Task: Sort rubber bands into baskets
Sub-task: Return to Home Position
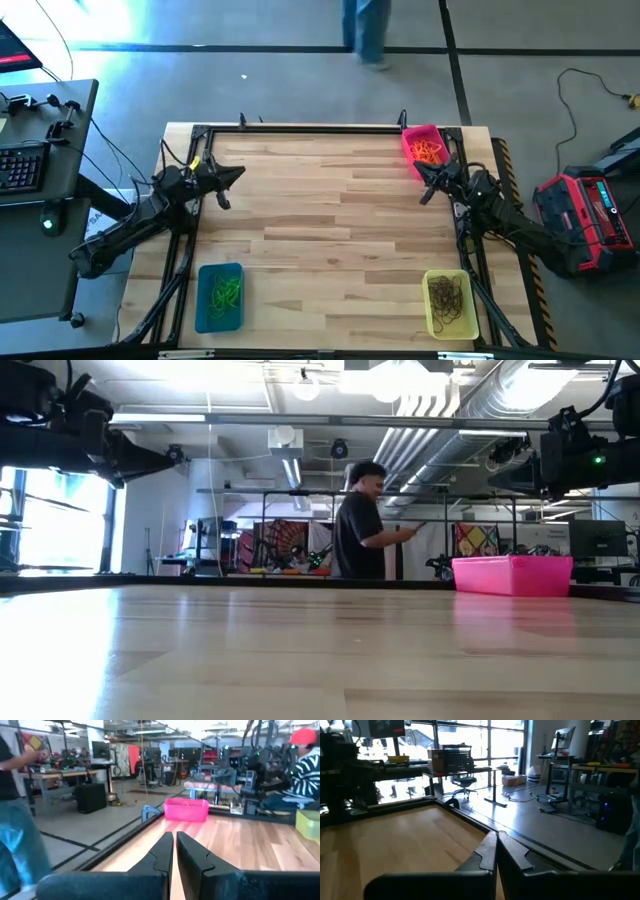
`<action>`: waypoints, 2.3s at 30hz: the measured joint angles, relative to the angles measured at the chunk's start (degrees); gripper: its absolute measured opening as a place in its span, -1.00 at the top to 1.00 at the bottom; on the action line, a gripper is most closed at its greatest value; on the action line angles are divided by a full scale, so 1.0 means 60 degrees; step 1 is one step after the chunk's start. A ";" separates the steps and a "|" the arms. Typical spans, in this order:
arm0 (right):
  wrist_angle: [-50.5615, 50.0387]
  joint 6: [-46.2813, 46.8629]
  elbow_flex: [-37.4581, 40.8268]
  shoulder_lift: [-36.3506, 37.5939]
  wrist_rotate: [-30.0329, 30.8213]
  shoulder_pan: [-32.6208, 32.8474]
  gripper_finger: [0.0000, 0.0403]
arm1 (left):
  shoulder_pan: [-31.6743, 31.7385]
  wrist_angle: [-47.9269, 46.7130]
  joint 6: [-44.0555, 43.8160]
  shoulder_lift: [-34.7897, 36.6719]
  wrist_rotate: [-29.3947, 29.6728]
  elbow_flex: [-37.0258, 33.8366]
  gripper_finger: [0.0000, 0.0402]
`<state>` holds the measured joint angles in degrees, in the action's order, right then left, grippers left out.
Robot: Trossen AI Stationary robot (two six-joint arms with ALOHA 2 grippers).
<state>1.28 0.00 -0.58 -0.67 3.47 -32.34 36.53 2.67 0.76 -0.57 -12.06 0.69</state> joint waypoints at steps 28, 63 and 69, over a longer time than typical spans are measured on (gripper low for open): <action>0.0066 0.1503 0.0004 -0.0331 0.0346 -0.0007 1.00 | 0.0470 -0.0046 -0.1609 -0.0792 0.0282 0.0000 0.93; 0.0070 0.1500 0.0004 -0.0331 0.0335 -0.0007 1.00 | 0.0470 -0.0042 -0.1601 -0.0792 0.0293 0.0000 0.93; 0.0070 0.1500 0.0004 -0.0331 0.0335 -0.0007 1.00 | 0.0470 -0.0042 -0.1601 -0.0792 0.0293 0.0000 0.93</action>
<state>1.69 8.99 -0.56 -2.66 5.48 -32.38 39.35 2.42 -8.84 -5.32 -10.31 0.69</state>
